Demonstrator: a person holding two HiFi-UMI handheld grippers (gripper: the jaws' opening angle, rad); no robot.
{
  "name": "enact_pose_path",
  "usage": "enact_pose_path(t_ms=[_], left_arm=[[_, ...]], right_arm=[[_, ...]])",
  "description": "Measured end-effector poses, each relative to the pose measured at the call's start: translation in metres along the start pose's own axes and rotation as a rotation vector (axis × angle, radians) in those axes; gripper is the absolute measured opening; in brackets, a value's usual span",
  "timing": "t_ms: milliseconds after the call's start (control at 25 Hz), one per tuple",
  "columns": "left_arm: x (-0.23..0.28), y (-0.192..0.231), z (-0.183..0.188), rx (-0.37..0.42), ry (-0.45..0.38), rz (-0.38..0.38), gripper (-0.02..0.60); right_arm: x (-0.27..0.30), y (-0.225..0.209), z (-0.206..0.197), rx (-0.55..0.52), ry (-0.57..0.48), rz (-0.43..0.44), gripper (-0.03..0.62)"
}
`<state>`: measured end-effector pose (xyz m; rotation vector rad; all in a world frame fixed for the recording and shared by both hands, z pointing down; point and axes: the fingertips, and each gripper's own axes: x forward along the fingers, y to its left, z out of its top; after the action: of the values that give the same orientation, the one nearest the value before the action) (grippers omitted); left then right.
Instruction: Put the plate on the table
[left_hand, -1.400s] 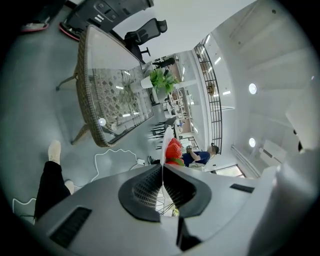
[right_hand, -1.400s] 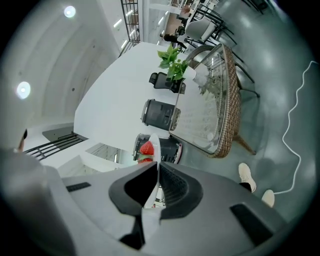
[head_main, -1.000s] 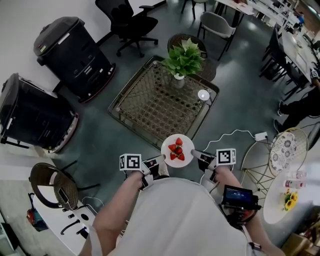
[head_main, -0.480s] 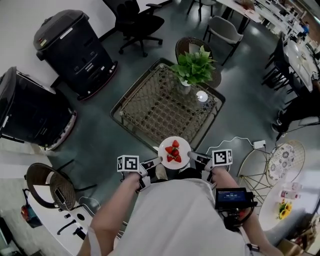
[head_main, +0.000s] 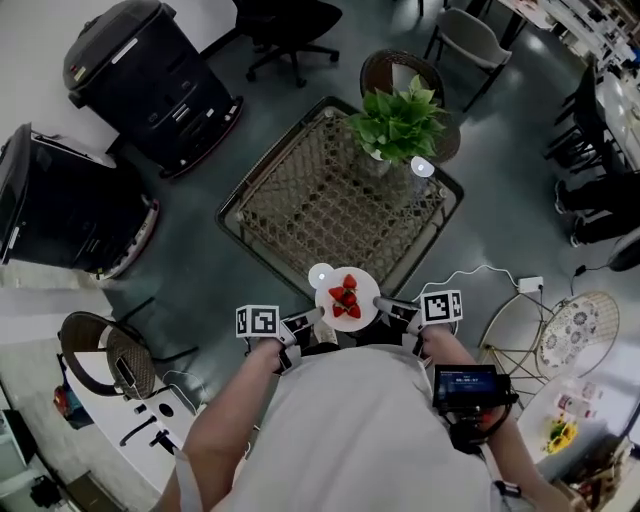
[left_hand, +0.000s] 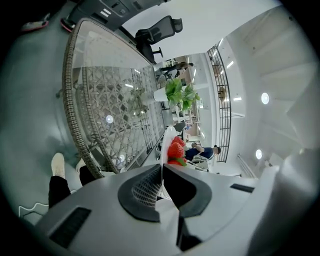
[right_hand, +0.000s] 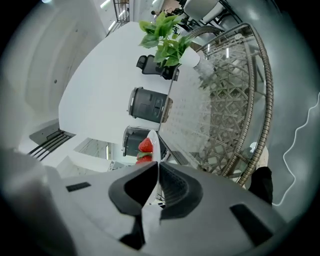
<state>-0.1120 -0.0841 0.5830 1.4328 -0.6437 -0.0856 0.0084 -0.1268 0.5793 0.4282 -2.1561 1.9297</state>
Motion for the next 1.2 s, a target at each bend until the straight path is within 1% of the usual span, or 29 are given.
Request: enact_pose_path(t_ms=[160,320,480,640,800,1000,1080,1200], left_arm=[[0.018,0.005,0.008,-0.028,-0.003,0.011,0.012],[0.036,0.009,0.020,-0.034,-0.007,0.037,0.012],[0.048,0.014,0.030,-0.049,-0.018,0.056,0.012],[0.057,0.023,0.046,-0.048,-0.036,0.081,0.012],[0.062,0.035,0.062,-0.069,-0.068,0.102,0.012],[0.064,0.047,0.079,-0.110,-0.118,0.109,0.012],[0.066,0.053,0.085,-0.125,-0.130,0.114,0.012],[0.070,0.064,0.097,-0.153,-0.141,0.123,0.012]], right_arm=[[-0.003,-0.016,0.014,0.025,0.025,0.013,0.017],[-0.005,-0.031,0.030,0.040,0.047,0.017,0.017],[-0.002,-0.045,0.045,0.042,0.072,0.011,0.017],[0.008,-0.057,0.063,0.029,0.104,0.001,0.017],[0.022,-0.067,0.079,0.027,0.134,0.004,0.017],[0.041,-0.077,0.099,0.013,0.177,0.013,0.017],[0.047,-0.084,0.104,0.024,0.194,0.005,0.017],[0.054,-0.095,0.113,0.047,0.216,-0.033,0.017]])
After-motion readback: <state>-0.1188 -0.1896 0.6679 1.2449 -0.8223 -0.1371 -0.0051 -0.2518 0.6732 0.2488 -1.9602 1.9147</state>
